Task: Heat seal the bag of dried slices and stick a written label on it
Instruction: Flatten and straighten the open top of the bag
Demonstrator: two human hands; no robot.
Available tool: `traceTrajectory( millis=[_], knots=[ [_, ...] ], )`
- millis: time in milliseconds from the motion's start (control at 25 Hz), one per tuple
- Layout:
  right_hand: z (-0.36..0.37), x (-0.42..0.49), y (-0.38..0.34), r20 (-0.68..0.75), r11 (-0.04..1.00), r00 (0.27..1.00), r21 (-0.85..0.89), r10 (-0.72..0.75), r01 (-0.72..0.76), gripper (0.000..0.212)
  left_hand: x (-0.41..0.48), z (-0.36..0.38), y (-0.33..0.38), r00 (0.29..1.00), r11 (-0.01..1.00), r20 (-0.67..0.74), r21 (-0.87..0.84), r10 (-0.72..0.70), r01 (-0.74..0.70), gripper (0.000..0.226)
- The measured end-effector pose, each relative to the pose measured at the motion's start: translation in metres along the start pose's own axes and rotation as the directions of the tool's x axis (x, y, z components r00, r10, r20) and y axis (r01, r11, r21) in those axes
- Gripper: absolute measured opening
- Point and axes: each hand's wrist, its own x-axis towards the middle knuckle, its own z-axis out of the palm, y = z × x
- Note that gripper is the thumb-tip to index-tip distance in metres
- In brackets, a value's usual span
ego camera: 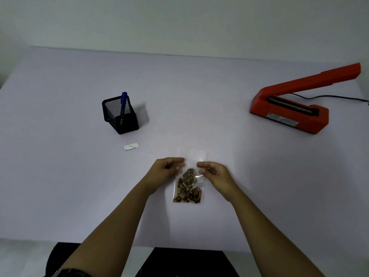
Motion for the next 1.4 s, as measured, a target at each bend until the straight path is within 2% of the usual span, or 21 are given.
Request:
traceTrajectory(
  millis=[280,400,520,720,800,960,1120,1240,1400],
  knots=[
    [-0.001,0.001,-0.002,-0.03,0.997,0.998,0.055,0.058,-0.056,0.028,0.0,0.006,0.004,0.996,0.997,-0.072,-0.062,-0.046,0.042,0.032],
    [-0.001,0.003,-0.005,-0.043,0.997,0.996,0.019,0.078,-0.077,0.028,0.001,0.009,0.006,0.992,0.999,-0.12,0.024,-0.035,0.038,0.032],
    [0.001,0.006,-0.008,-0.057,0.993,0.996,-0.098,0.066,-0.071,0.029,0.002,0.011,0.006,0.984,0.983,-0.18,0.179,0.004,0.029,0.03],
    [0.006,0.007,-0.012,-0.122,0.91,0.99,-0.414,-0.068,0.011,0.026,0.002,0.017,0.005,0.972,0.836,-0.166,0.546,0.165,-0.049,0.03],
    [0.007,0.006,-0.012,-0.133,0.888,0.987,-0.46,-0.095,0.023,0.026,0.003,0.019,0.004,0.967,0.771,-0.148,0.633,0.207,-0.068,0.031],
    [0.011,0.009,-0.01,-0.2,0.875,0.964,-0.481,-0.173,0.057,0.017,0.005,0.021,0.003,0.965,0.755,-0.155,0.653,0.213,-0.062,0.031],
    [0.016,0.009,-0.006,-0.258,0.856,0.932,-0.508,-0.254,0.093,0.015,0.009,0.021,-0.003,0.964,0.765,-0.168,0.642,0.207,-0.053,0.031],
    [0.02,0.007,0.0,-0.25,0.77,0.9,-0.625,-0.357,0.131,0.016,0.01,0.026,-0.004,0.949,0.749,-0.202,0.66,0.242,-0.051,0.032],
    [0.014,0.01,0.004,-0.219,0.683,0.882,-0.716,-0.418,0.146,0.019,0.007,0.03,-0.005,0.928,0.726,-0.217,0.683,0.304,-0.079,0.031]
  ],
)
